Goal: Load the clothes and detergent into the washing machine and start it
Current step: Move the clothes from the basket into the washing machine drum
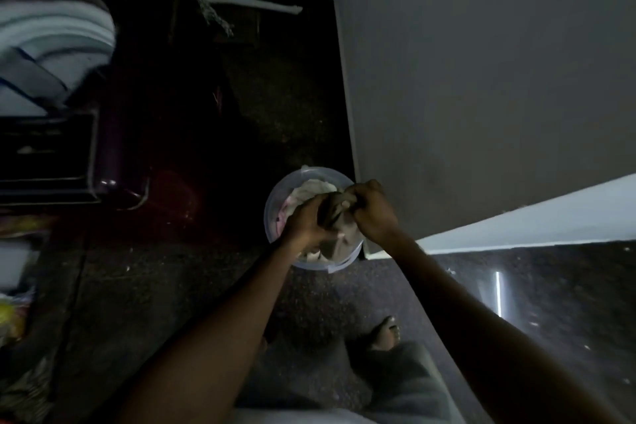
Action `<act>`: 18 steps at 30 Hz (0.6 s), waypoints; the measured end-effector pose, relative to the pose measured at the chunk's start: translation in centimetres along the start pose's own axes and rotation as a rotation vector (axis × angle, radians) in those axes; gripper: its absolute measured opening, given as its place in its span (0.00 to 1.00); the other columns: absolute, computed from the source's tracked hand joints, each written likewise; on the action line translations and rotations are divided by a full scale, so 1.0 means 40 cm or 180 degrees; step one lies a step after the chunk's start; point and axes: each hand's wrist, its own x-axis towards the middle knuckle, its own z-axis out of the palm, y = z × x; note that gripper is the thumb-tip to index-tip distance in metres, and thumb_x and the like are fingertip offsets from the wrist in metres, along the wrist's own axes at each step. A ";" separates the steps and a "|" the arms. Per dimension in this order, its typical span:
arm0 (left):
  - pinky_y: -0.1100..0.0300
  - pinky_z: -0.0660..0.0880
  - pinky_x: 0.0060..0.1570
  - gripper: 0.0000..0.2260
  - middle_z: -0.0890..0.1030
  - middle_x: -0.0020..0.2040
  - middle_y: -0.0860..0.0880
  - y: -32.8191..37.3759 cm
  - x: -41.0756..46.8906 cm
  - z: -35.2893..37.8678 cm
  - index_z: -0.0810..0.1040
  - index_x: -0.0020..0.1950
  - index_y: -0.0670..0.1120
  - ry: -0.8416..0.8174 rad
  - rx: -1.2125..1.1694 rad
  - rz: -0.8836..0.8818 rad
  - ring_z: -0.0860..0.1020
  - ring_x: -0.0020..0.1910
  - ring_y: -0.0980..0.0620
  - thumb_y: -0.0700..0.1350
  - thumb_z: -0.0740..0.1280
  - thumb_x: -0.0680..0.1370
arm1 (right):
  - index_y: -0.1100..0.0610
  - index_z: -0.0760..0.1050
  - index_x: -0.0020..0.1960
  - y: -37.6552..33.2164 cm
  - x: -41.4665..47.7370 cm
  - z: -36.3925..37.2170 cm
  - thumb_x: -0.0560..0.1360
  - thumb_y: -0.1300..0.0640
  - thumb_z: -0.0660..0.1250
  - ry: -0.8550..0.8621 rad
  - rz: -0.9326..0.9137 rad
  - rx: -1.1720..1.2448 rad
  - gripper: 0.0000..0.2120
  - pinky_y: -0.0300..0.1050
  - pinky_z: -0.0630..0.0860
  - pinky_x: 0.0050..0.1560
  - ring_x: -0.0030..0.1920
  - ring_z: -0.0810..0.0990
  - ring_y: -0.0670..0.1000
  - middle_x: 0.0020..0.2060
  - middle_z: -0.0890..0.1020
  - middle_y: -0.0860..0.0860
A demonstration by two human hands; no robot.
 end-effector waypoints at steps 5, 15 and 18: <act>0.47 0.74 0.63 0.37 0.81 0.61 0.49 0.057 -0.065 -0.115 0.76 0.66 0.50 0.0038 -0.0198 0.0053 0.78 0.61 0.47 0.56 0.80 0.59 | 0.54 0.74 0.51 -0.167 -0.053 -0.138 0.75 0.69 0.63 0.0150 -0.0472 0.0753 0.11 0.42 0.72 0.50 0.47 0.74 0.47 0.45 0.75 0.49; 0.64 0.68 0.35 0.16 0.75 0.38 0.50 0.198 -0.141 -0.377 0.70 0.39 0.47 0.0330 -0.0437 0.0747 0.73 0.38 0.56 0.41 0.79 0.68 | 0.60 0.72 0.53 -0.276 -0.088 -0.231 0.80 0.64 0.61 0.0680 -0.0582 0.1753 0.03 0.31 0.74 0.39 0.39 0.78 0.36 0.42 0.78 0.48; 0.69 0.65 0.29 0.17 0.71 0.34 0.53 0.249 -0.151 -0.424 0.69 0.37 0.47 0.0206 -0.0499 0.0929 0.70 0.30 0.64 0.40 0.79 0.69 | 0.60 0.74 0.54 -0.263 -0.072 -0.254 0.80 0.62 0.63 0.0600 -0.0641 0.1564 0.04 0.37 0.75 0.42 0.42 0.78 0.38 0.44 0.79 0.48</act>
